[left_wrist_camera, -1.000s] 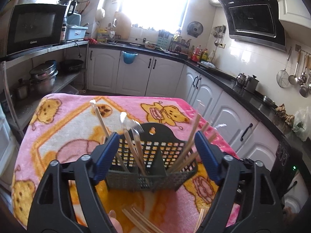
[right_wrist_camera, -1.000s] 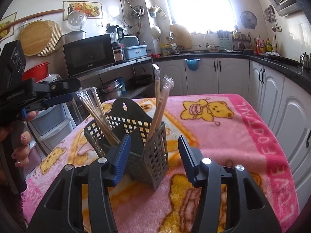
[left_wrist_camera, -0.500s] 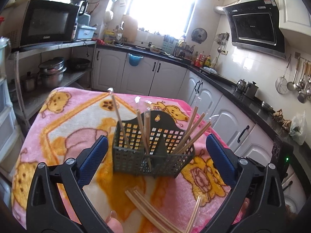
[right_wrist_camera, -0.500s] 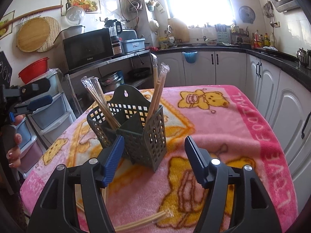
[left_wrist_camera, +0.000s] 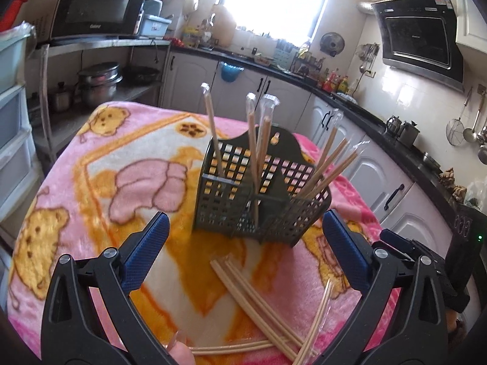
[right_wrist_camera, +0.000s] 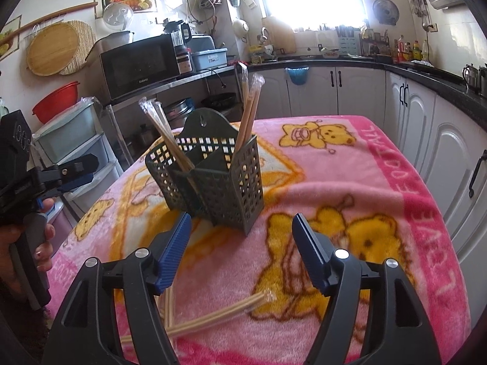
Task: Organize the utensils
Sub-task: 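Move the open left gripper down to the loose chopstick pile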
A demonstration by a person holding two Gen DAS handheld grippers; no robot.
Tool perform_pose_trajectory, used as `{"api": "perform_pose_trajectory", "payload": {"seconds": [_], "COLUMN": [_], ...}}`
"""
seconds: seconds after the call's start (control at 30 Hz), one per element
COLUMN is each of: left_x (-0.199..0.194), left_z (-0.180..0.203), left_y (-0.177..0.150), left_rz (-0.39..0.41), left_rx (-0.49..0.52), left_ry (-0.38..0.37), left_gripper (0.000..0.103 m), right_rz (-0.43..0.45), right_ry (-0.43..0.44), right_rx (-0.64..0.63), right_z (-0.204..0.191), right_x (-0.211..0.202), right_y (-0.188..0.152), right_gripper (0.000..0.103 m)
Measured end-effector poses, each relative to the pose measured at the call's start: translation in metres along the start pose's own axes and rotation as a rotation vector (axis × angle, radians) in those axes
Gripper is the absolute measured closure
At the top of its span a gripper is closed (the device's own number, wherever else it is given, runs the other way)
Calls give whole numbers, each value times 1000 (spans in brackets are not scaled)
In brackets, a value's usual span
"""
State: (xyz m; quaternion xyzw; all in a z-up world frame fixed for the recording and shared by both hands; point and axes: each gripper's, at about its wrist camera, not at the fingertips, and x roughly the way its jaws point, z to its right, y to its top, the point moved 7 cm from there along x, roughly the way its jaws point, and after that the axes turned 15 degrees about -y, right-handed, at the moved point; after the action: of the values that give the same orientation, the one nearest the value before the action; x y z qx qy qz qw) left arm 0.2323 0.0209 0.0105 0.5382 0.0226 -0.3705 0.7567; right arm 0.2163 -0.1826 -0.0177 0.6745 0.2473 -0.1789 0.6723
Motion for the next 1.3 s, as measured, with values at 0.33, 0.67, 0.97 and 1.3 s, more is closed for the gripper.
{"api": "perform_pose_trajectory", "payload": {"seconds": [0.33, 0.67, 0.97, 1.3], "left_x": [5, 18, 33, 55], "left_z": [-5, -10, -11, -19], "left_y": [-29, -61, -89, -112], "left_rz": [-47, -123, -209, -310], "left_rx": [-23, -34, -21, -81], "left_ry": [11, 19, 7, -54], "left_gripper": [10, 10, 10, 33], "right_rz": [-30, -72, -146, -255], "right_ry": [0, 3, 25, 13], "right_rx": [-17, -54, -47, -11], "right_z": [-4, -13, -16, -16], "right_x": [-1, -2, 1, 15], "right_y": [-20, -46, -71, -96], "right_gripper": [36, 35, 34, 34]}}
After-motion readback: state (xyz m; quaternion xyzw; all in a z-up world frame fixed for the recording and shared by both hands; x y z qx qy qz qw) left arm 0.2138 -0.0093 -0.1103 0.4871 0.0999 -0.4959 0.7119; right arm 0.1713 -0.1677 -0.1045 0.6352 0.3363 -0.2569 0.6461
